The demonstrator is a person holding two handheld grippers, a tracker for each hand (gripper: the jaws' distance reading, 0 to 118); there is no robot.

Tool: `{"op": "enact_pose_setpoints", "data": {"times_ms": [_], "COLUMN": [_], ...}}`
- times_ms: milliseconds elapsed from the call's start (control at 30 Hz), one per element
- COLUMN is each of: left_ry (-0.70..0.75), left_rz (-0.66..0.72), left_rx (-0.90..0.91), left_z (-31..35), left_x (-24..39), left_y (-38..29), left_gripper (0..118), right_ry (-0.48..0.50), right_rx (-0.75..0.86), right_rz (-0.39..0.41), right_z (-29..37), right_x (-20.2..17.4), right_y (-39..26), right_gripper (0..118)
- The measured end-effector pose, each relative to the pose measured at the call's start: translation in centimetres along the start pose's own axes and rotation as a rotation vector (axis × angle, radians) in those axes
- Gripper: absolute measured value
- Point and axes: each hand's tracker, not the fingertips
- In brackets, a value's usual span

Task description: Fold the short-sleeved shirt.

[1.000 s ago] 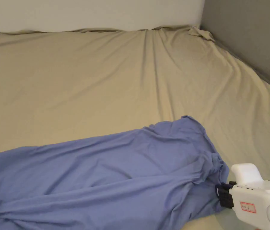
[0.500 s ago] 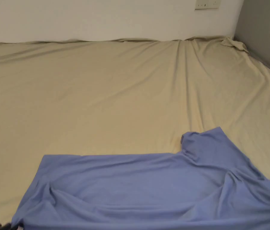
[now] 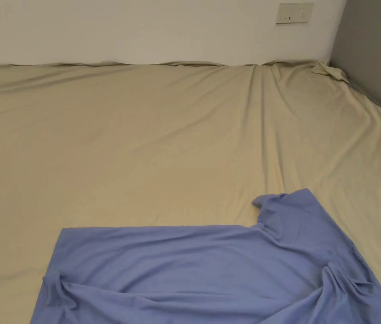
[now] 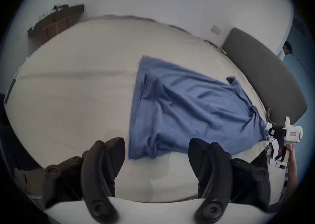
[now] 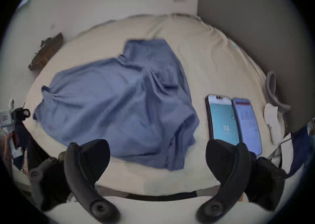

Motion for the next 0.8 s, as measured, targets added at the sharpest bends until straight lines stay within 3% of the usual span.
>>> {"op": "enact_pose_setpoints", "data": {"times_ms": [67, 100, 133, 167, 200, 267, 333, 467, 633, 733, 767, 800], "left_ry": [0.035, 0.01, -0.043, 0.004, 0.1, 0.2, 0.212, 0.191, 0.189, 0.152, 0.114, 0.085], "left_rz": [-0.014, -0.019, -0.063, -0.104, -0.155, -0.257, -0.254, -0.257, -0.279, -0.271, -0.251, -0.24], "left_rx": [0.035, 0.052, 0.095, 0.157, 0.212, 0.253, 0.295, 0.298, 0.236, 0.104, 0.073, 0.019], "left_z": [2.8, 4.5, 6.2, 7.8, 9.2, 11.1, 12.0, 11.2, 4.2, -2.7, -5.3, -7.9], "left_x": [0.7, 0.9, 2.0, 3.1, 4.7, 6.5, 7.6, 9.8, 8.5, 6.9, 6.0, 5.2], "left_y": [0.9, 1.5, 2.3, 3.1, 3.7, 5.1, 6.2, 9.2, 13.3, 16.8, 18.0, 19.1], "left_gripper": [84, 60, 25, 0, 0, 0, 0, 0, 0, 0, 2, 28], "right_ry": [0.028, 0.032, 0.037, 0.04, 0.029, -0.052, 0.03, 0.076, 0.117, 0.103, 0.099, 0.099], "right_rx": [0.04, 0.073, 0.101, 0.118, 0.145, 0.26, 0.255, 0.3, 0.313, 0.302, 0.292, 0.28], "right_rz": [-0.003, 0.021, 0.06, 0.089, 0.113, 0.128, 0.129, 0.09, 0.077, 0.085, 0.089, 0.087], "right_z": [2.3, 3.6, 4.8, 5.8, 6.7, 8.2, 9.0, 9.1, 7.6, 6.0, 5.2, 4.5], "right_x": [-0.8, -1.5, -2.1, -2.7, -3.4, -4.9, -5.5, -6.2, -6.2, -6.5, -6.3, -6.1], "right_y": [0.9, 1.4, 1.9, 2.4, 2.9, 3.0, 3.7, 4.8, 6.2, 7.2, 7.7, 8.2], "right_gripper": [116, 111, 95, 58, 2, 2, 2, 2, 2, 2, 2, 2]}}
